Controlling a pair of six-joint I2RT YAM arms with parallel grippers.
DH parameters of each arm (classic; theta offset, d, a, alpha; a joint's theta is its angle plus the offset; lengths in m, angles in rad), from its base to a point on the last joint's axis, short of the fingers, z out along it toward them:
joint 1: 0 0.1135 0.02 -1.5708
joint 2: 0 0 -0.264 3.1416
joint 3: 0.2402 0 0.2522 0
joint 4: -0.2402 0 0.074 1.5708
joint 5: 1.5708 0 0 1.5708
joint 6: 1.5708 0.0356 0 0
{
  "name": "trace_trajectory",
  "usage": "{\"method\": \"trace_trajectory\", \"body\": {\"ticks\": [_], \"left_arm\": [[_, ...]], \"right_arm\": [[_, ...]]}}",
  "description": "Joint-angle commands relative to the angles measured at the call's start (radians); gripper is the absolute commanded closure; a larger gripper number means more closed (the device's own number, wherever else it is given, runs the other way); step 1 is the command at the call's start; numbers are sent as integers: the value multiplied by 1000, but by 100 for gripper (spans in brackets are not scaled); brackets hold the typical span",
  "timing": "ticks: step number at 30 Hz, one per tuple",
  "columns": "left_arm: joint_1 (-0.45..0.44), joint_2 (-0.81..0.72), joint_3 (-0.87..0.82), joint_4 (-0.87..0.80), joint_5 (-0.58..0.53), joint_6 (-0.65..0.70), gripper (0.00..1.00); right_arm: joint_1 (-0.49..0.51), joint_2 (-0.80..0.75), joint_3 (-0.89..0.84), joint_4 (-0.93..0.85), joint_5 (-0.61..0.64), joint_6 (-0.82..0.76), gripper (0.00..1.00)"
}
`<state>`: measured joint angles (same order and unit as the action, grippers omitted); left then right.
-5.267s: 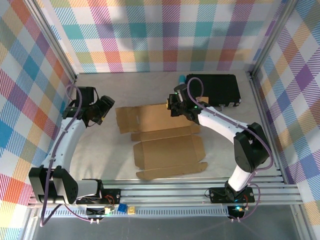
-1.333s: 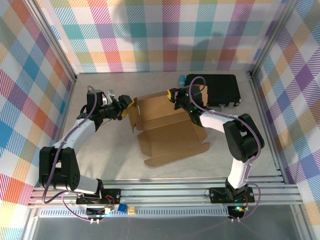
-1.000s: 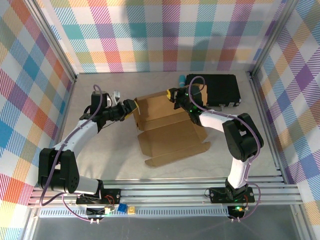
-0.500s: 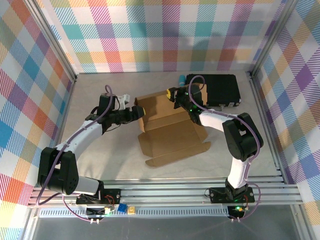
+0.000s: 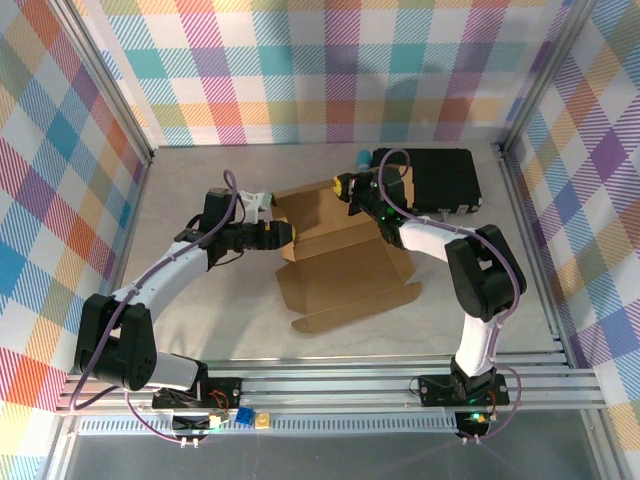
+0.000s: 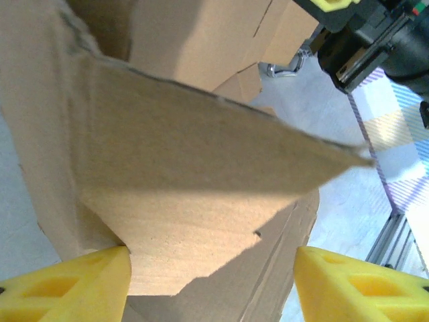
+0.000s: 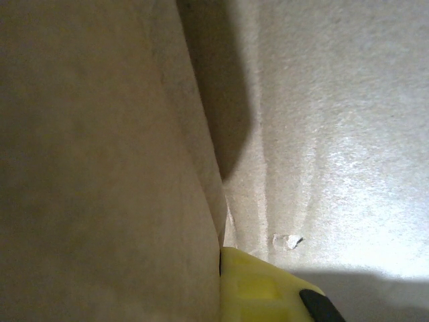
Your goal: Fold the paper box
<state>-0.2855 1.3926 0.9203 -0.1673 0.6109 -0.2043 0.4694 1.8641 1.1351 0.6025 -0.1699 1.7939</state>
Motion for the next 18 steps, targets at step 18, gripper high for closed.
{"method": "trace_trajectory", "body": {"ticks": [18], "left_arm": [[-44,48,110,-213,-265,149,68]], "right_arm": [[-10,-6,26,-1,-28,1,100]]}}
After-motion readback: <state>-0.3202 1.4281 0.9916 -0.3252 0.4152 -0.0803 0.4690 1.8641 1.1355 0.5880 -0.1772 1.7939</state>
